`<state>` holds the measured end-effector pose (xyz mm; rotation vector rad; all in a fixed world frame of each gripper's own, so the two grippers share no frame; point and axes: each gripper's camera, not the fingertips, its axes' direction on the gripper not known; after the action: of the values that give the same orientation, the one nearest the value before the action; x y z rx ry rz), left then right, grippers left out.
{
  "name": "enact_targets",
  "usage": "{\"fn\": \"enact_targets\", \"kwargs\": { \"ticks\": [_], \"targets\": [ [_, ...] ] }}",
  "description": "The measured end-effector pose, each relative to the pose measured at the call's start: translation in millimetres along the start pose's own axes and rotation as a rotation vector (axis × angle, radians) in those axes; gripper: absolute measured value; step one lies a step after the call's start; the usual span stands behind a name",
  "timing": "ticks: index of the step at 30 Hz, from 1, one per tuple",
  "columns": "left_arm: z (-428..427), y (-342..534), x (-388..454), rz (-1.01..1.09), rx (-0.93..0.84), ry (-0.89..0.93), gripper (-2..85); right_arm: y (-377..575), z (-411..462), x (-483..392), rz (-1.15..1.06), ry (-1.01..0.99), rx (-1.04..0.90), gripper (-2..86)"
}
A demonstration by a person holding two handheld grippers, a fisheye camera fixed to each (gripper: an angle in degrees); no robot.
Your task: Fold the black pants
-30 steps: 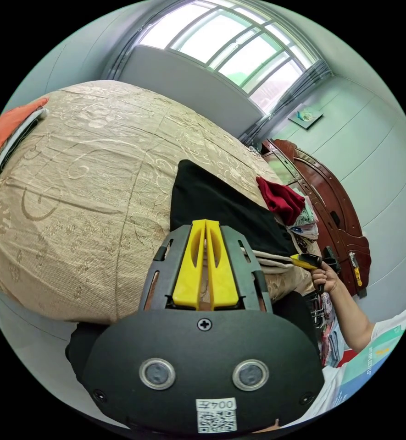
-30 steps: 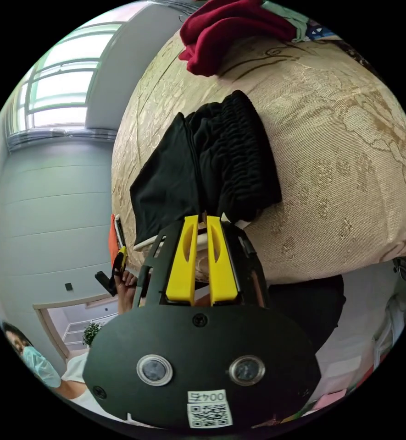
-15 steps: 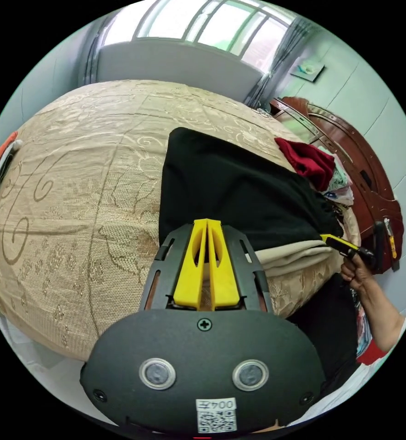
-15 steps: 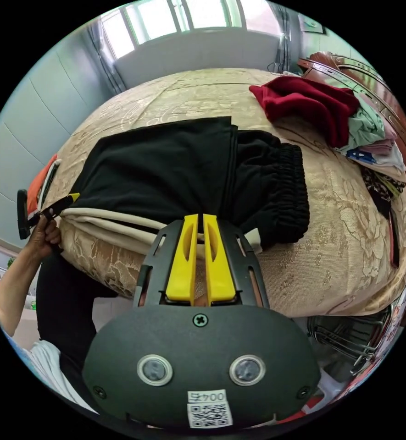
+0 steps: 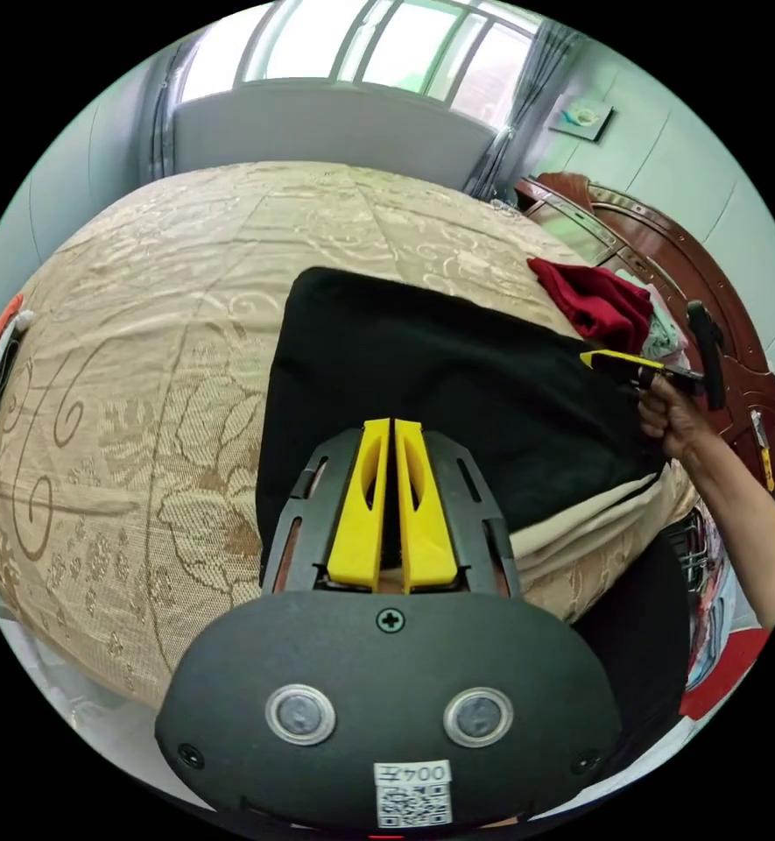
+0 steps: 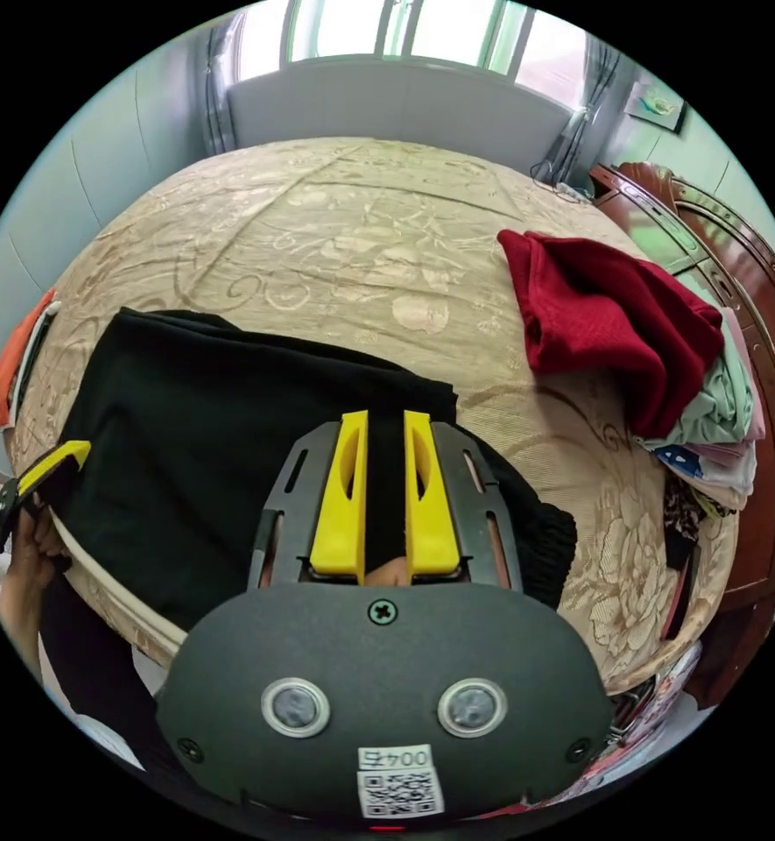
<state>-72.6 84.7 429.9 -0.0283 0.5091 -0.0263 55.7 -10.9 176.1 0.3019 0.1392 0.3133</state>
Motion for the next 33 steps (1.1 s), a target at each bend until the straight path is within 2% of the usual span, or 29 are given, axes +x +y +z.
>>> {"fn": "enact_targets", "kwargs": {
  "ticks": [4,7,8,10,11,13,17,24,28,33],
  "targets": [
    [-1.3,-6.8,-31.6,-0.072,-0.019,0.111,0.3,-7.0,-12.0,16.1,0.069,-0.113,0.022,6.9],
    [-8.8,-9.6,-43.5,-0.089,-0.009,0.121,0.4,7.8,-55.1,25.2,0.138,-0.205,0.134,6.5],
    [-11.2,-10.4,-44.6,-0.088,-0.007,0.116,0.5,16.9,-63.0,23.0,0.134,-0.212,0.128,6.5],
    [-27.9,-14.0,-49.3,-0.082,0.023,0.106,1.0,27.1,-49.2,19.8,0.123,-0.197,-0.012,6.4],
    [-34.6,-14.7,-51.3,-0.08,0.041,0.108,1.2,38.7,-50.8,24.3,0.164,-0.247,-0.007,6.4],
    [-65.1,-15.2,-68.4,-0.101,0.11,0.108,2.7,54.0,-71.6,26.6,0.211,-0.326,0.064,6.0],
    [-98.8,-3.7,-119.3,-0.21,0.111,0.09,7.0,67.2,-116.5,-14.6,0.157,-0.48,0.157,6.1],
    [-106.7,48.8,-206.2,-0.529,0.18,0.469,9.4,57.6,-148.9,-125.1,0.071,-0.673,0.18,6.1],
    [-104.9,75.3,-237.2,-0.686,0.255,0.606,9.6,48.2,-178.3,-224.2,-0.202,-0.565,0.252,7.8],
    [-117.7,86.6,-256.1,-0.724,0.266,0.618,9.6,35.3,-187.8,-372.3,-0.699,-0.313,0.301,10.2]
  ]
}}
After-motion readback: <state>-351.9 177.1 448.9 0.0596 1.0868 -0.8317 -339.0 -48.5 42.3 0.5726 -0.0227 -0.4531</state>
